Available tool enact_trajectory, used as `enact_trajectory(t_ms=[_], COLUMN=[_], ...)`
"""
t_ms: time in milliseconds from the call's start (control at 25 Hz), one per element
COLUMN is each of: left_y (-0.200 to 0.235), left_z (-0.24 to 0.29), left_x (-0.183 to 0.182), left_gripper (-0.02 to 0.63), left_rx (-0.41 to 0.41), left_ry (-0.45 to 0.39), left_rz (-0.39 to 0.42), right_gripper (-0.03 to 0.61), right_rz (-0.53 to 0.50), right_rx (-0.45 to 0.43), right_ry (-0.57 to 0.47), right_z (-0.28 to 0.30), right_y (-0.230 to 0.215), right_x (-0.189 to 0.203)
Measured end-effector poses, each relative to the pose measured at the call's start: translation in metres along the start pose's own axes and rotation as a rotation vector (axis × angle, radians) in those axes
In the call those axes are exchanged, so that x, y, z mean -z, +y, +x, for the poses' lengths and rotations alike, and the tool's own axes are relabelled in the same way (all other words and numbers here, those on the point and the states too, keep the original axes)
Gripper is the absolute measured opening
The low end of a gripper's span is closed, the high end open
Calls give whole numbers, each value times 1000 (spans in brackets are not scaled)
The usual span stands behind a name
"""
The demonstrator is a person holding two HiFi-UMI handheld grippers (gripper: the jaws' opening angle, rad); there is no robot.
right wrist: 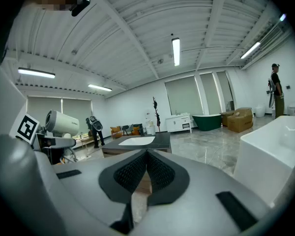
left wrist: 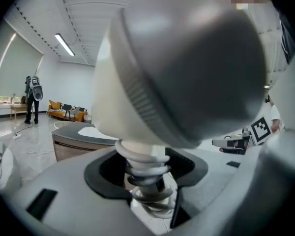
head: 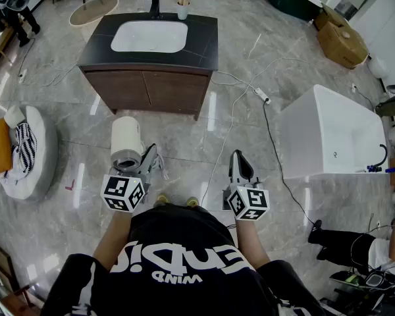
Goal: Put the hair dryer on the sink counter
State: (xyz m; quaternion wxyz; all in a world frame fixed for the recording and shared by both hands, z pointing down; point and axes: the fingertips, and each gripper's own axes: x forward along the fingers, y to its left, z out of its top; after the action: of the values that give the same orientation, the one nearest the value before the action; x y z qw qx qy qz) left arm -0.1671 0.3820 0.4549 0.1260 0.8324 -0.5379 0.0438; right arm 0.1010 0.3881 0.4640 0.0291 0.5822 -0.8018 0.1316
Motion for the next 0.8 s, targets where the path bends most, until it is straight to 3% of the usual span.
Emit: enact_trajectory(t_ms=[800], left_y=[48], left_z=[30], left_x=[-4], left_gripper=[239], left_rx=[96], left_ry=[29], left_rz=[20], right_gripper=[23], right_rz=[15], right_rx=[57], right_ry=[-34], right_z=[41], right_y=[33], right_x=[5])
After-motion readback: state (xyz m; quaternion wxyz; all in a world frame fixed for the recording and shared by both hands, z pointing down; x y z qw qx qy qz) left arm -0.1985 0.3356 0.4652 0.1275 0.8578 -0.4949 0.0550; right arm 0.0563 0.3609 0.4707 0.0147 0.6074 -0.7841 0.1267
